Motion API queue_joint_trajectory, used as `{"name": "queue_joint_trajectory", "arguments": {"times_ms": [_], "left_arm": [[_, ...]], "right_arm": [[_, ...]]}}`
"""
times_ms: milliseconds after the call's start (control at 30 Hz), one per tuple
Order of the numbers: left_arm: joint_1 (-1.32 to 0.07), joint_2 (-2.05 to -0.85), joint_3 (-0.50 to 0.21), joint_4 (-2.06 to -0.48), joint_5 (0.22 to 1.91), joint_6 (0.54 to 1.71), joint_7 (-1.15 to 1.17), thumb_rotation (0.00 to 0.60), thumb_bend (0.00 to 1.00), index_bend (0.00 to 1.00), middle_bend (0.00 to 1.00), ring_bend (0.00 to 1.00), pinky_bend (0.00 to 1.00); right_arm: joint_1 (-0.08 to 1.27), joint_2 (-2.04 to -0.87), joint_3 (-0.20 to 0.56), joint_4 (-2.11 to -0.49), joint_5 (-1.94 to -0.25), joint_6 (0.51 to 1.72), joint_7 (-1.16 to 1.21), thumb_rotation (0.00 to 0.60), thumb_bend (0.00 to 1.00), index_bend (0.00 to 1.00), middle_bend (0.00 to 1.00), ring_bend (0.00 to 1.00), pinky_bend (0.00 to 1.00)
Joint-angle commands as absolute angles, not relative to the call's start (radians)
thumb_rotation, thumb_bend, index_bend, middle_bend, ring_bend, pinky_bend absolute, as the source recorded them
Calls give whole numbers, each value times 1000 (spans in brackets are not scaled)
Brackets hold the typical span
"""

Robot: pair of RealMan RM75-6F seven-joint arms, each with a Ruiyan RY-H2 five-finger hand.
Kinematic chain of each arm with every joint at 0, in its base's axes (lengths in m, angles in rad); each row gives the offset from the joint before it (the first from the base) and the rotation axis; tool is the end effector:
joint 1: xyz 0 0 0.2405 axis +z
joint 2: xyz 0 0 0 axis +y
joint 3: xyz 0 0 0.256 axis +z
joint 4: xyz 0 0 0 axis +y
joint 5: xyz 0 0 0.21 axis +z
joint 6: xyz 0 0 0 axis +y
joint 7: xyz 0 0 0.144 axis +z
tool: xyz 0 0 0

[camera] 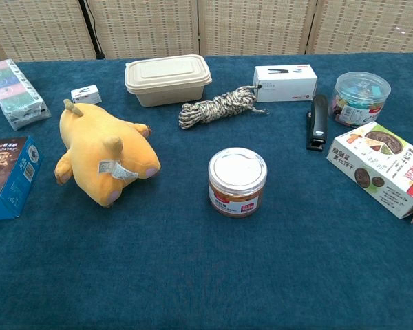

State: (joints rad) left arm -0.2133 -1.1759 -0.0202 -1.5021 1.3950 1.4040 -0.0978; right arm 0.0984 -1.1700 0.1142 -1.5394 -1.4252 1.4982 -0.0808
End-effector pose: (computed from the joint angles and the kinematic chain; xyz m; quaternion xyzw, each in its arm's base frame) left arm -0.3232 0.2178 0.1435 -0.5937 -0.4173 -0.3901 0.5667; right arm -0.3221 -0.1988 0.1652 0.5727 -0.3502 0.3738 0.6400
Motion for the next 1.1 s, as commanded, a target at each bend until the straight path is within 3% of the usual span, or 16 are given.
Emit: {"name": "queue_joint_trajectory", "arguments": {"times_ms": [33,300,633,733,767,867,933,1100], "left_arm": [[-210,-1175,-23,-1499,1394,1402,-97,600,0,0,0,0,0],[-202,-1170,-23,-1492,1414,1395,-101,600,0,0,0,0,0],[-240,-1208,1,-1377,1563,1401,-185,594,0,0,0,0,0],[-262,-1241,-2,-1351,1604,1410,-302,382,0,0,0,0,0],[-269,-1255,-6,-1327,1623,1426,-337,260,0,0,0,0,0],[-297,-1323,-22,-1226,1691,1491,-362,44,0,0,0,0,0],[-319,-1356,-29,-1188,1727,1516,-366,1,0,0,0,0,0],[-424,-1447,-37,-1105,1801,1490,-401,0,0,0,0,0,0]], "right_arm": [[95,-1164,114,-1542,-1418,1493,-82,600,0,0,0,0,0],[82,-1151,114,-1564,-1423,1514,-89,600,0,0,0,0,0],[73,-1140,117,-1569,-1421,1521,-86,600,0,0,0,0,0],[71,-1145,121,-1567,-1423,1535,-103,600,0,0,0,0,0],[71,-1147,121,-1567,-1424,1535,-105,600,0,0,0,0,0],[77,-1154,117,-1564,-1424,1520,-112,600,0,0,0,0,0],[80,-1159,116,-1561,-1420,1510,-121,600,0,0,0,0,0],[86,-1170,122,-1555,-1394,1489,-143,600,0,0,0,0,0]]}}
